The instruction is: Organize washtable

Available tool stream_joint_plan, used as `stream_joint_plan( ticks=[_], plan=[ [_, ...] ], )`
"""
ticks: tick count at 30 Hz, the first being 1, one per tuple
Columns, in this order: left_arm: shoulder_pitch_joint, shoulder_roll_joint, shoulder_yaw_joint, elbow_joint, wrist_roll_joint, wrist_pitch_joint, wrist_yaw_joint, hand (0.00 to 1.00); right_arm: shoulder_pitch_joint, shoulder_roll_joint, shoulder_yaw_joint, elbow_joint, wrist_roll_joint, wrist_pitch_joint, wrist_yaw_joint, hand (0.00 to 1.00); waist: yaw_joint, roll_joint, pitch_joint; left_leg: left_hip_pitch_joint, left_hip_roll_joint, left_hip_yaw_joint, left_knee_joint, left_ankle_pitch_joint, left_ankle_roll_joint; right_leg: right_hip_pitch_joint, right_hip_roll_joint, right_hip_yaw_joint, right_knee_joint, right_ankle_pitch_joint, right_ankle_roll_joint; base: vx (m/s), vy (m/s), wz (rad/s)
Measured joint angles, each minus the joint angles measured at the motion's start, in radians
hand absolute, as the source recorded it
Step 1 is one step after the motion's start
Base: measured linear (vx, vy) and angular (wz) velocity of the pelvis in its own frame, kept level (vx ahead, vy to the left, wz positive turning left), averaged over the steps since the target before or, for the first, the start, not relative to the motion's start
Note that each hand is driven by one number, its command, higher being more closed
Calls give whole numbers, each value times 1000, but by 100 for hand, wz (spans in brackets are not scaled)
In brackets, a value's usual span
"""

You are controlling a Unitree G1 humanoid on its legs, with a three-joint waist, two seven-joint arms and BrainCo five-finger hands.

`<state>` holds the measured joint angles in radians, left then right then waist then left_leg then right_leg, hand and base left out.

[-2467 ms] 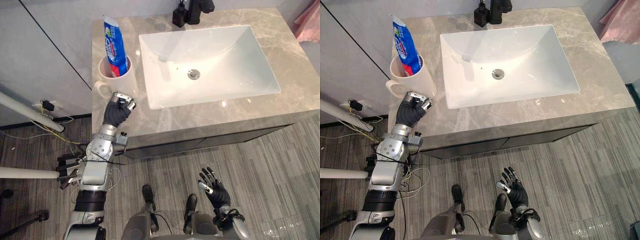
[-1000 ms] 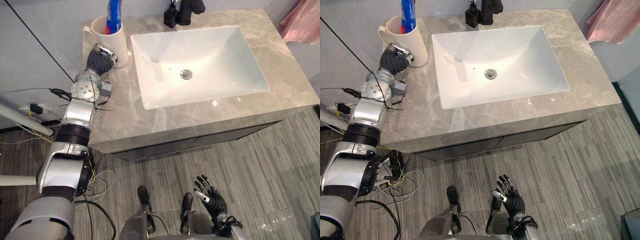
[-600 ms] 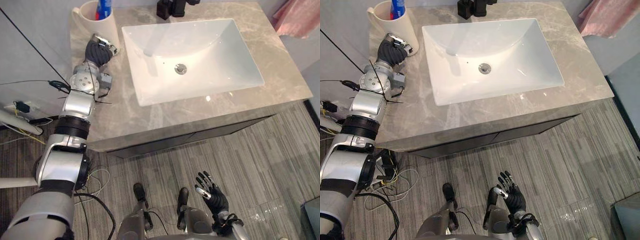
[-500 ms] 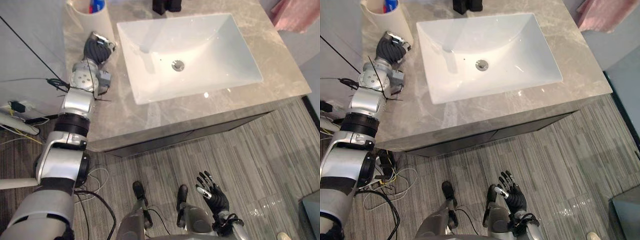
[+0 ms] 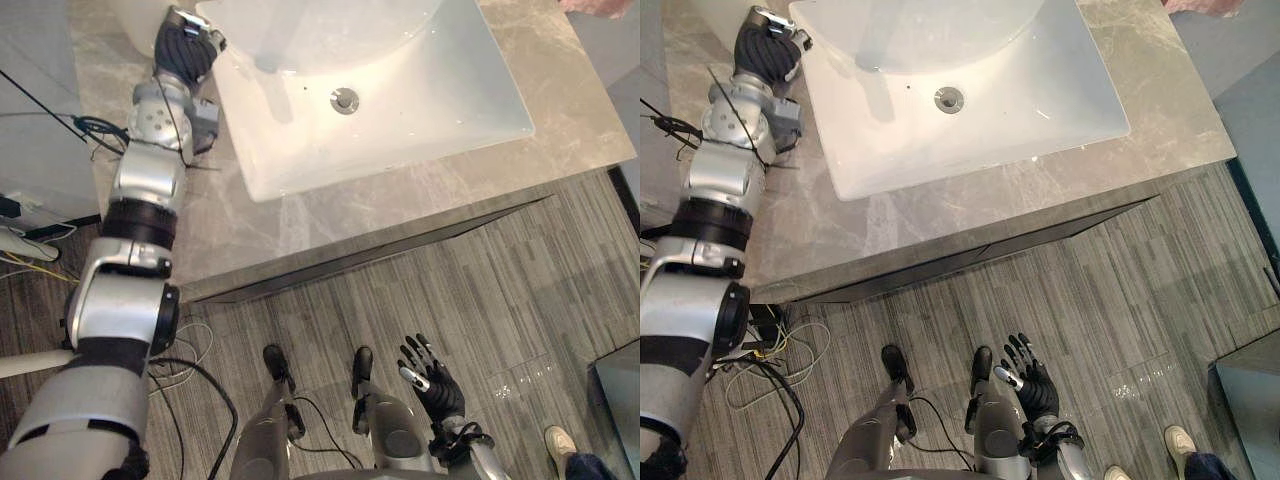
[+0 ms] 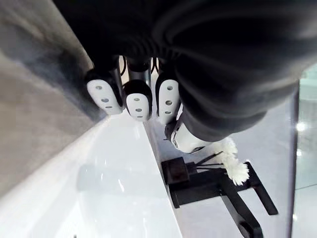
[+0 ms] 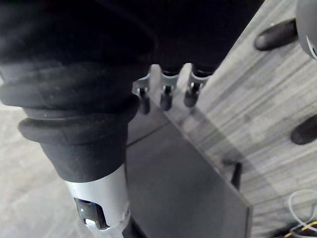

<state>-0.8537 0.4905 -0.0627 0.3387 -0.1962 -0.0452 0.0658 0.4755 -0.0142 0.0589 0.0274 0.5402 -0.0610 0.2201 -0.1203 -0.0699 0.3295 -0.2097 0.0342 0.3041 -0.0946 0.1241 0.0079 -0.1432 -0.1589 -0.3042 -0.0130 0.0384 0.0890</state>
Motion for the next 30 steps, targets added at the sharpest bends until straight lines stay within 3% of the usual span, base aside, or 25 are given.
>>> stream_joint_plan(
  ticks=[3,8,13,14,18,21,28,30],
  plan=[
    [184,-55,51,-181,-55,-22,-15,100,-18,6,-43,35,-2,0,-2,0,27,17,-4,14,-4,-6,0,-2,0,22,-2,-16,-9,-6,3,8,6,9],
    [633,-192,160,-434,-194,-77,-90,100,-54,8,-162,121,-31,-1,-11,0,34,83,-54,51,-16,-35,-1,-6,-1,78,-5,-53,-9,-29,8,31,11,19],
    [938,-328,272,-491,-272,-101,-139,100,-100,19,-353,235,-40,-11,-60,0,55,111,-122,96,-15,-54,-6,-10,-6,129,0,-75,-14,-42,13,7,-6,10],
    [1015,-361,312,-487,-279,-97,-141,0,-113,27,-415,270,-41,-16,-82,0,59,113,-143,111,-14,-56,-8,-11,-8,145,0,-79,-12,-49,13,-48,5,7],
    [1160,-477,367,-454,-280,-99,-127,0,-117,42,-524,314,-49,-31,-143,0,79,111,-186,153,-14,-54,-8,-12,-9,185,-2,-78,-9,-52,9,-22,7,0],
    [1229,-553,391,-391,-288,-120,-125,0,-101,69,-528,292,-62,-48,-183,0,82,97,-221,183,-5,-45,-8,-16,-14,217,-3,-87,-4,-54,8,-28,8,3],
    [1314,-601,439,-187,-296,-160,-88,0,-5,124,-457,222,-152,-91,-227,0,88,64,-275,225,2,-38,-8,-25,-10,245,-21,-123,51,-100,19,-34,20,8],
    [1316,-603,446,-123,-283,-161,-81,0,4,126,-435,222,-161,-91,-239,0,89,65,-281,224,6,-17,-8,-25,-10,245,-27,-134,56,-100,19,-19,27,10]
  ],
)
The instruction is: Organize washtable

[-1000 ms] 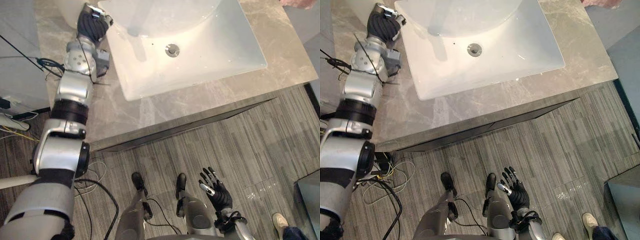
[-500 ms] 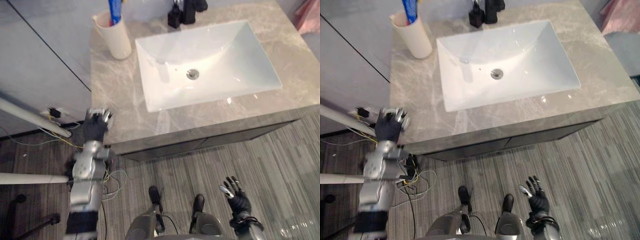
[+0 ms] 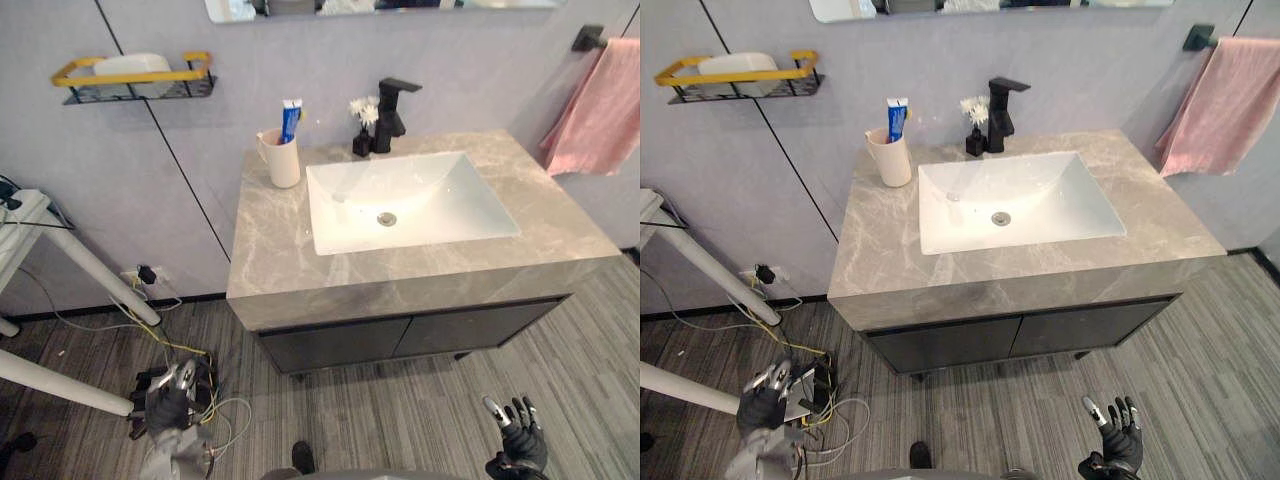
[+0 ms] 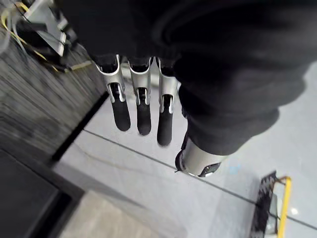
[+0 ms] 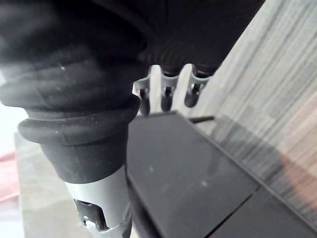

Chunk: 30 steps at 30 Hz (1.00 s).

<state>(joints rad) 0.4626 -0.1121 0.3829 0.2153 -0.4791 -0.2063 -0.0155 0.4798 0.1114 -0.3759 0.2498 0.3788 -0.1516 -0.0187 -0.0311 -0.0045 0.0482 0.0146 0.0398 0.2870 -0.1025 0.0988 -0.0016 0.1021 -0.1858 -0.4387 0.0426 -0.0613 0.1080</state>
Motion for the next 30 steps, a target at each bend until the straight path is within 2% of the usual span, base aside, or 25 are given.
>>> stream_joint_plan(
  ticks=[4,6,10,13,15,16,18,19,20,21,22,23,24,25,26,27,28,29,30],
  plan=[
    [-2,0,-3,171,62,1,0,0,8,0,40,14,-14,-2,2,0,9,-3,-10,0,-1,24,0,0,0,0,-10,-12,7,0,0,-4,27,4],
    [-12,5,-45,272,97,2,-4,0,9,0,43,67,-19,-16,2,0,20,-5,-11,9,-7,24,0,0,1,7,-11,-12,12,0,-1,42,10,1],
    [-21,14,-156,418,152,10,-7,0,11,-1,61,167,-47,-18,1,0,19,-15,-14,26,-13,28,0,-5,8,15,-22,-3,25,-10,-15,53,17,-4],
    [-41,52,-237,424,210,17,-7,0,13,-4,57,206,-79,-16,-1,0,14,-12,-12,36,-14,40,0,-7,10,7,-29,12,46,-20,-24,46,12,-16],
    [-80,88,-332,417,250,26,-8,0,1,-8,59,205,-97,-15,-4,0,7,-8,-3,32,-11,89,0,-6,9,-45,-38,63,83,-24,-27,12,23,-56],
    [-94,92,-346,411,258,27,-8,0,-5,-9,60,203,-97,-15,-4,0,3,-9,2,32,-9,109,1,-7,10,-62,-40,84,94,-24,-27,-13,40,-87],
    [-128,97,-370,372,259,28,-8,0,-17,-13,62,187,-96,-15,-7,0,-13,-10,15,26,-1,165,2,-17,6,-110,-42,117,111,-22,-55,-18,38,-95],
    [-152,97,-380,345,259,28,-8,0,-27,-20,62,184,-95,-15,-15,0,-14,-4,22,20,14,210,1,-24,-1,-133,-50,68,111,-33,-130,8,56,-132],
    [-176,91,-382,314,259,27,-8,0,-35,-27,63,167,-95,-14,-28,0,-16,5,27,14,35,268,7,-32,1,-148,-63,-34,108,-51,-219,10,62,-140],
    [-186,84,-383,304,259,27,-7,0,-36,-30,67,150,-95,-14,-33,0,-19,8,27,9,46,301,7,-38,9,-155,-66,-90,105,-68,-251,-4,82,-151],
    [-207,88,-379,302,259,24,-6,0,-44,-31,78,123,-95,-15,-47,0,-23,20,23,1,67,365,8,-41,21,-162,-83,-184,119,-81,-267,-67,66,-154],
    [-235,105,-373,301,257,24,-5,0,-74,-25,85,120,-95,-17,-53,0,-28,-3,41,0,83,435,25,-47,33,-190,-132,-252,240,-102,-238,-78,58,-154],
    [-243,115,-371,301,256,25,-4,0,-84,-30,101,124,-95,-16,-56,0,-32,-16,47,0,94,465,47,-62,33,-197,-153,-275,312,-115,-222,-45,3,-151],
    [-248,128,-369,301,250,26,-3,0,-100,-32,114,130,-96,-17,-59,0,-40,-42,43,9,112,521,104,-92,22,-192,-168,-307,403,-113,-214,70,-105,-185],
    [-246,129,-345,291,229,27,-1,0,-122,-44,140,134,-96,-19,-64,0,-32,-94,32,1,146,577,230,-155,13,-204,-168,-328,405,-10,-225,84,-111,-209],
    [-246,118,-330,295,213,28,2,0,-151,-54,164,140,-96,-21,-64,0,-34,-101,37,-16,163,597,282,-187,47,-216,-156,-329,386,10,-242,-8,-120,-231],
    [-246,101,-318,312,201,30,3,0,-207,-79,181,166,-96,-34,-64,0,-23,-88,32,-41,137,594,269,-221,50,-219,-102,-275,246,61,-223,-146,-39,-265],
    [-251,40,-295,299,173,23,3,0,-281,-115,181,197,-96,-45,-66,0,11,-42,26,-43,125,653,172,-190,55,-242,-80,-323,372,-50,-228,-146,-38,-326],
    [-244,45,-287,291,148,23,19,0,-342,-120,208,263,-97,-39,-64,0,7,-67,21,-15,103,776,186,-193,45,-217,-146,-402,489,-146,-204,-52,-23,-287]
  ],
)
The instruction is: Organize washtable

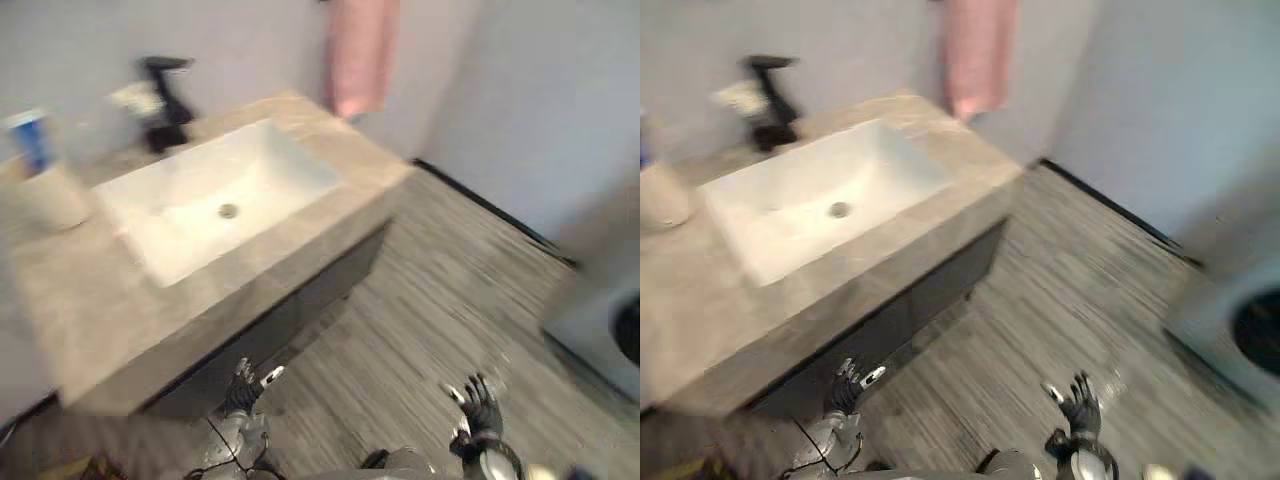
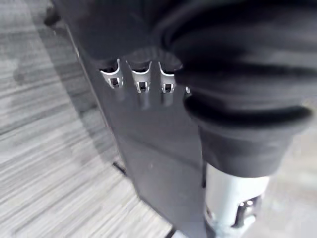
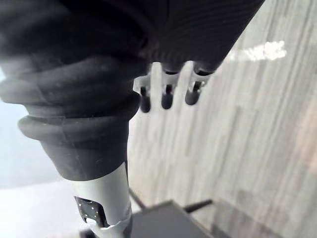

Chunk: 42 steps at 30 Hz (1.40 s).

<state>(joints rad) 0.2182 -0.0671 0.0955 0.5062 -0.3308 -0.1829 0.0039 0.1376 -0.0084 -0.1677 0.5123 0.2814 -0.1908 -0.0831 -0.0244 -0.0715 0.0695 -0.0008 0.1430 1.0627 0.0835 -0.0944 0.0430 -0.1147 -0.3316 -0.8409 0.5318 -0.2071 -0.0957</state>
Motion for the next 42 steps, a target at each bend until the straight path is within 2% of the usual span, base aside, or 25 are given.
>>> stream_joint_plan(
  ticks=[1,2,3,4,6,10,13,15,16,17,18,19,20,23,24,25,26,28,30,32,36,37,39,40,42],
  plan=[
    [-1,1,11,3,-14,3,9,0,-19,-1,24,21,0,1,2,0,3,-10,-6,2,0,35,14,-9,8,25,1,-34,-32,-11,21,30,-77,-238],
    [0,-1,35,4,-26,3,21,0,-45,0,62,40,0,4,10,0,19,-23,-9,10,11,118,35,-22,4,48,30,-62,-129,3,74,7,-127,-223],
    [-2,-4,56,3,-35,3,24,0,-60,0,96,37,-1,4,25,0,38,-12,-5,24,20,206,42,-26,-2,53,91,-57,-260,43,108,-25,-150,-245],
    [-3,-4,55,3,-46,3,25,0,-50,-3,95,31,-6,4,35,0,31,10,2,38,34,255,57,-25,-5,64,147,-11,-367,102,110,-29,-106,-179],
    [-15,-5,72,3,-49,-1,32,0,17,-13,88,17,-8,4,44,0,21,13,0,56,80,281,136,-34,-4,99,202,37,-493,161,106,-12,-110,-87],
    [-18,-6,102,29,-62,-3,64,0,111,-14,30,14,-4,4,42,0,3,10,1,100,169,324,267,-78,-11,137,244,108,-535,176,95,-15,-25,-61],
    [-18,-6,110,42,-70,-2,65,0,152,0,-53,15,45,4,25,0,-23,14,-2,149,149,325,207,-86,-38,152,262,139,-540,176,95,4,69,-40],
    [-13,-6,113,42,-70,0,68,0,165,3,-63,14,97,4,16,0,-21,6,-2,178,152,316,230,-78,-50,172,264,168,-550,176,95,6,85,-47],
    [-3,-5,114,41,-72,0,72,0,169,3,-47,14,134,4,15,0,-15,0,-3,204,171,242,294,-77,-49,191,273,217,-561,176,95,-38,73,-121],
    [23,-3,125,39,-83,-2,91,0,156,3,-8,16,171,1,16,0,-9,9,4,197,224,51,436,-65,-18,220,281,280,-566,175,95,-51,73,-147],
    [36,-3,132,38,-90,-3,96,0,147,6,12,17,184,1,17,0,-4,4,5,158,239,-74,518,-43,20,237,276,318,-564,176,94,-20,100,-167],
    [49,-1,133,36,-91,-7,108,0,132,17,29,19,200,-2,19,0,15,-7,11,90,219,-281,592,-78,34,232,260,389,-558,175,94,-19,259,-208],
    [53,8,118,28,-95,-24,112,0,91,27,28,40,220,-4,19,0,42,17,30,-4,103,-610,569,-209,-23,201,243,506,-528,174,94,-10,299,-215],
    [71,6,108,-10,-136,-66,133,0,43,26,28,81,227,-4,22,0,68,51,50,-61,7,-948,360,-237,-67,142,253,683,-453,160,131,-40,316,-202],
    [76,0,113,-17,-142,-70,133,0,31,32,27,96,227,-2,21,0,75,55,51,-47,-15,-984,303,-226,-97,108,253,763,-421,151,159,-56,392,-184],
    [87,4,116,-28,-150,-71,137,0,33,37,29,97,227,-1,22,0,69,51,48,-36,-32,-968,281,-227,-101,91,254,785,-411,154,167,-7,308,-119],
    [88,7,114,-52,-156,-77,140,0,43,38,28,91,227,-2,22,0,56,16,43,-36,-57,-951,290,-228,-108,71,238,804,-402,156,165,42,213,-83],
    [89,9,106,-94,-159,-87,143,0,38,31,13,108,228,-3,20,0,65,-12,46,-76,-97,-993,363,-231,-95,23,223,901,-415,185,184,27,271,-120],
    [89,12,97,-94,-158,-88,143,0,17,32,-15,121,230,-6,19,0,54,-1,45,-55,-97,-904,324,-262,-45,6,224,965,-469,243,182,-5,280,-131],
    [90,12,86,-94,-156,-88,143,0,11,35,-29,143,244,-6,16,0,46,10,40,-33,-108,-834,294,-263,-40,-8,225,1008,-509,297,180,-23,184,-112],
    [102,16,22,-94,-128,-87,130,0,58,34,-56,143,290,0,13,0,26,48,21,28,-128,-726,227,-260,-34,-27,230,1074,-524,315,175,15,140,-113],
    [95,23,14,-92,-126,-87,128,0,71,32,-60,143,289,3,13,0,12,73,6,33,-133,-679,202,-257,-29,-65,252,1115,-524,347,170,56,100,-110],
    [90,31,12,-82,-126,-87,128,0,78,32,-58,138,285,3,13,0,0,84,1,33,-132,-648,192,-253,-24,-90,270,1136,-533,380,166,43,51,-120],
    [73,38,7,-60,-126,-86,129,0,77,30,-49,124,283,3,14,0,-6,92,0,32,-127,-618,191,-249,-17,-112,290,1139,-545,421,153,45,-12,-158],
    [51,56,-16,-43,-126,-81,130,0,79,20,-18,77,275,2,14,0,-15,109,-5,36,-96,-547,177,-242,-8,-154,330,989,-569,502,70,62,-55,-161]
  ],
)
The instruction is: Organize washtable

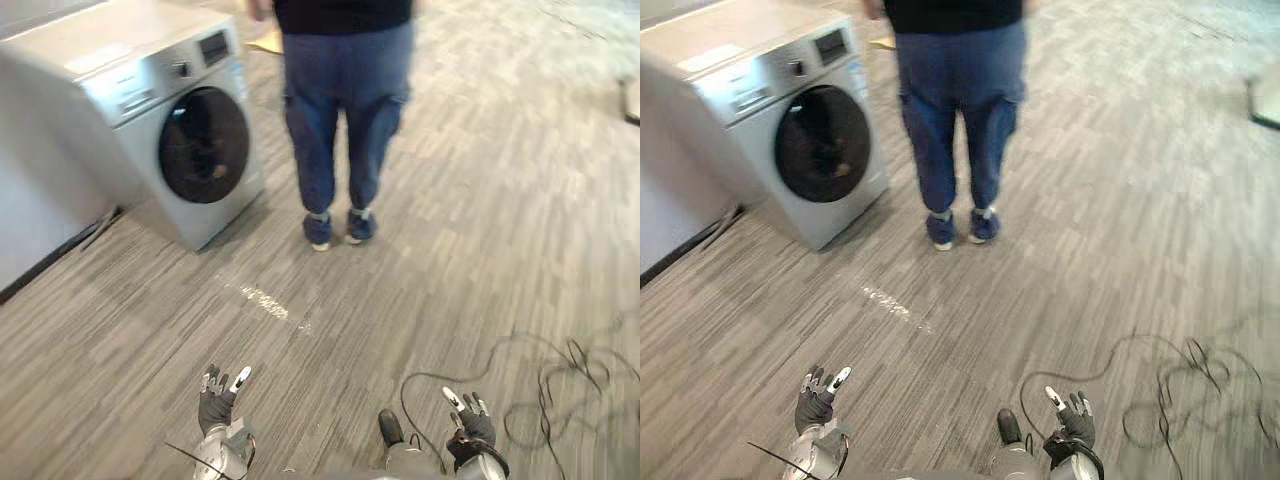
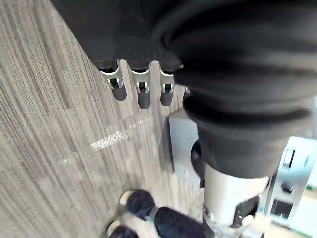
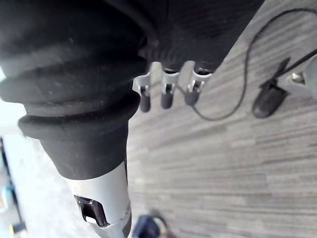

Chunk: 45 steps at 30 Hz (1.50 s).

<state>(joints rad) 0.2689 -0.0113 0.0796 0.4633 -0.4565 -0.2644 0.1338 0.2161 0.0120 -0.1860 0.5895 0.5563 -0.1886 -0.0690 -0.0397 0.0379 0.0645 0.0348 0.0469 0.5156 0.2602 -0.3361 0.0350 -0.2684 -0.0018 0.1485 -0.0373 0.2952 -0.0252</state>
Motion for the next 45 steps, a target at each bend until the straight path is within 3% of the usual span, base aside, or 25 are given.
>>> stream_joint_plan(
  ticks=[1,2,4,5,6,7,9,10,11,13,14,15,16,17,19,22,23,24,25,26,27,29,33,39,45],
  plan=[
    [-5,1,-2,1,1,2,0,0,-1,1,5,-17,-1,0,0,0,-3,-1,-1,2,0,22,-8,0,1,-14,1,-107,23,-27,-37,77,-72,-144],
    [-31,-5,-5,-1,9,8,1,0,15,2,10,-47,-11,-1,2,0,-9,-11,0,21,-13,100,-18,0,1,-68,-26,-437,189,-199,-153,57,-47,-140],
    [-41,-28,-2,-1,18,20,1,0,28,-9,22,-71,-20,-2,4,0,-14,-3,8,69,-25,174,-3,1,-2,-80,-63,-651,314,-195,-188,32,2,-159],
    [-29,-43,4,-2,18,21,1,0,34,-14,44,-73,-32,0,9,0,-13,-6,8,90,-23,221,30,18,-29,-59,-79,-765,326,-174,-225,-8,-11,-197],
    [-40,-28,7,4,20,22,-6,0,47,14,44,-82,-58,-6,19,0,-11,-55,3,61,-11,230,92,-29,-10,-13,-64,-753,218,-157,-231,-47,-46,-180],
    [-56,-34,7,-4,19,19,-7,0,48,14,29,-82,-66,-6,20,0,-8,-42,0,70,-1,239,-49,4,-8,-20,-57,-785,273,-251,-240,-61,-73,-146],
    [-49,-53,46,-13,3,22,2,0,16,-15,27,-41,-118,3,26,0,-10,-37,-6,111,-21,378,-103,7,-4,24,-106,-929,421,-485,-150,18,-61,-148],
    [-48,-57,48,-10,-6,22,3,0,12,-17,28,-36,-128,2,26,0,-13,-18,-1,110,-14,412,-103,6,-5,40,-104,-946,410,-501,-123,101,-40,-184],
    [-42,-50,58,-9,-9,21,4,0,2,-12,31,-17,-136,2,25,0,1,-26,-5,110,-11,477,-87,10,-13,55,-79,-948,349,-444,-118,81,-8,-136],
    [-29,-49,62,2,-11,28,3,0,-7,-5,39,-9,-136,3,26,0,-18,-29,0,95,21,520,4,19,-61,107,-25,-877,188,-357,-129,77,-41,-118],
    [-31,-49,62,1,-11,27,2,0,-10,3,36,10,-135,2,25,0,-15,-44,2,96,27,524,15,4,-78,143,-23,-831,116,-315,-115,55,-86,-82],
    [-32,-49,48,2,-11,26,0,0,-3,1,29,21,-135,2,25,0,-15,-45,1,94,38,525,-13,9,-84,158,-24,-820,98,-298,-109,29,-98,-76],
    [-38,-52,21,3,-15,25,-2,0,4,-8,19,25,-133,2,26,0,-18,-30,4,88,89,531,-102,84,-98,171,-15,-800,85,-287,-98,9,-45,-61],
    [-43,-59,12,22,-18,23,-1,0,9,-17,20,32,-129,6,27,0,-14,-13,-7,96,91,547,-76,115,-88,175,-22,-775,85,-277,-81,76,20,-43],
    [-47,-59,11,22,-29,20,-3,0,32,-16,22,27,-112,8,31,0,-26,-12,-8,91,96,529,-30,113,-84,182,-35,-768,85,-283,-64,96,95,-3],
    [-42,-59,14,25,-35,20,-2,0,49,-17,31,49,-93,9,37,0,-23,-37,16,57,154,381,183,105,-59,232,-49,-764,56,-274,-54,20,94,3],
    [-33,-56,9,30,-35,20,-3,0,46,-15,37,63,-87,9,38,0,-9,-49,28,6,166,261,253,76,-53,248,-63,-758,53,-270,-54,-14,154,-11],
    [-28,-49,-6,39,-34,21,-11,0,42,-20,26,68,-75,9,39,0,1,-45,30,-23,157,157,177,71,-56,247,-75,-753,64,-267,-48,-12,170,-9],
    [-22,-49,-10,39,-33,21,-17,0,37,-21,18,68,-72,9,44,0,1,-46,36,-34,160,120,110,84,-62,246,-76,-755,67,-266,-44,-6,201,-3],
    [-16,-49,-7,42,-30,21,-26,0,22,-22,-4,69,-65,9,50,0,2,-17,39,-37,164,63,10,136,-58,246,-72,-752,76,-268,-20,13,268,18],
    [-8,-54,-4,41,-30,21,-26,0,16,-17,-4,65,-56,8,50,0,0,-20,41,-28,131,50,-39,153,-66,244,-88,-751,70,-262,1,11,232,23],
    [-5,-53,-3,41,-30,21,-28,0,20,-11,-2,63,-56,9,53,0,9,-29,37,-15,91,35,-89,173,-61,247,-110,-760,59,-250,18,5,268,33],
    [19,-31,-12,40,-24,25,-41,0,6,2,-4,58,-57,8,51,0,16,-17,40,17,35,6,-195,222,-46,256,-124,-784,29,-227,34,5,155,24],
    [34,-6,-53,38,-3,27,-46,0,5,19,-1,57,-72,8,51,0,27,-15,39,39,19,-6,-235,233,-37,282,-120,-787,8,-217,41,-8,58,4],
    [49,-1,-73,41,-2,30,-46,0,7,19,5,57,-99,10,52,0,31,-31,34,48,3,0,-245,236,-32,285,-120,-764,-27,-186,42,-31,61,-5]
  ],
)
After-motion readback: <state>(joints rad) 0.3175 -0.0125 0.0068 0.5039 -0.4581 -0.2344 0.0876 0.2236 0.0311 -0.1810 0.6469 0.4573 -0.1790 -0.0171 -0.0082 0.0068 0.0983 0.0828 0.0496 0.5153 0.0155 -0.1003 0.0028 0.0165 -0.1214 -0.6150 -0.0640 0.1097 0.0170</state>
